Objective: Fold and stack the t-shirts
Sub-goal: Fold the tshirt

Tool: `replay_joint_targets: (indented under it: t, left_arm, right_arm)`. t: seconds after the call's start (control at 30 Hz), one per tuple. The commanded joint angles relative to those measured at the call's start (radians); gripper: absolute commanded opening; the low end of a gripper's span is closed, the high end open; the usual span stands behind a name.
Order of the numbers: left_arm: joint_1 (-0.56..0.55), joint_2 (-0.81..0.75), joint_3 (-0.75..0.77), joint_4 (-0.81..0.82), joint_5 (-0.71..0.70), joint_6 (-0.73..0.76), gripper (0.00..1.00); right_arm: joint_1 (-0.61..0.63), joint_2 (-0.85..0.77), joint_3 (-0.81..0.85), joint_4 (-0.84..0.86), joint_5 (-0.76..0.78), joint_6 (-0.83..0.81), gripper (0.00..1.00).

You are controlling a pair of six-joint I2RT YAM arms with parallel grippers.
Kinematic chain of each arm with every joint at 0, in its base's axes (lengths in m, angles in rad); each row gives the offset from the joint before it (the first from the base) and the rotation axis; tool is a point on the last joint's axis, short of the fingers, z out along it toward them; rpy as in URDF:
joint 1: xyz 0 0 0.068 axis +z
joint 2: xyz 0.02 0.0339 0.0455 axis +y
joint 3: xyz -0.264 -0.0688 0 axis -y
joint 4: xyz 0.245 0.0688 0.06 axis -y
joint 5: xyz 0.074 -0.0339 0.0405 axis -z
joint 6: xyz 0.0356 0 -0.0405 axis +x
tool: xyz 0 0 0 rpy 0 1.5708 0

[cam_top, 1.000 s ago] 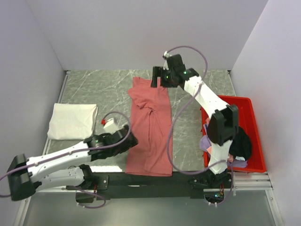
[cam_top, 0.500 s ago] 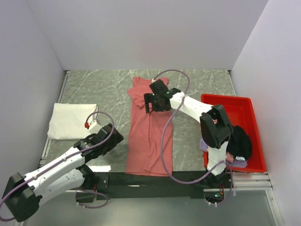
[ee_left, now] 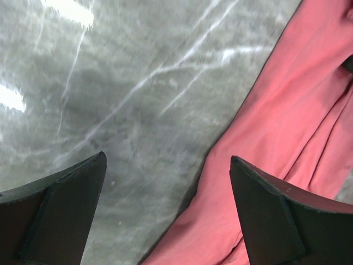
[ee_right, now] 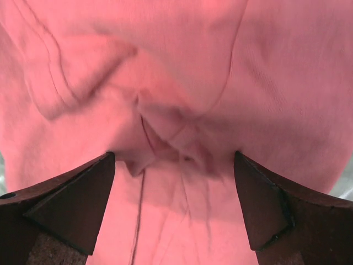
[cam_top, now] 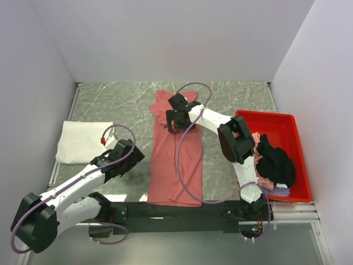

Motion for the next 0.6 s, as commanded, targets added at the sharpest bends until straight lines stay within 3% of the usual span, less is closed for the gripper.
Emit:
replay_joint_targets:
  t: [0.0,0.37,0.57]
  left_arm:
    - [0.053,0.01,0.022,0.084,0.038,0.051,0.99]
    - [0.208,0.193,0.074,0.234,0.182,0.166,0.99]
    - [0.21,0.239,0.104,0.234,0.225,0.195,0.99]
  right_arm:
    - [-0.027,0.034,0.084,-0.01,0.019,0.007,0.94]
    - [-0.062,0.137,0.247,-0.039,-0.033,-0.026,0.94]
    - [-0.059,0.044,0.218,-0.03,-0.069,-0.06,0.94]
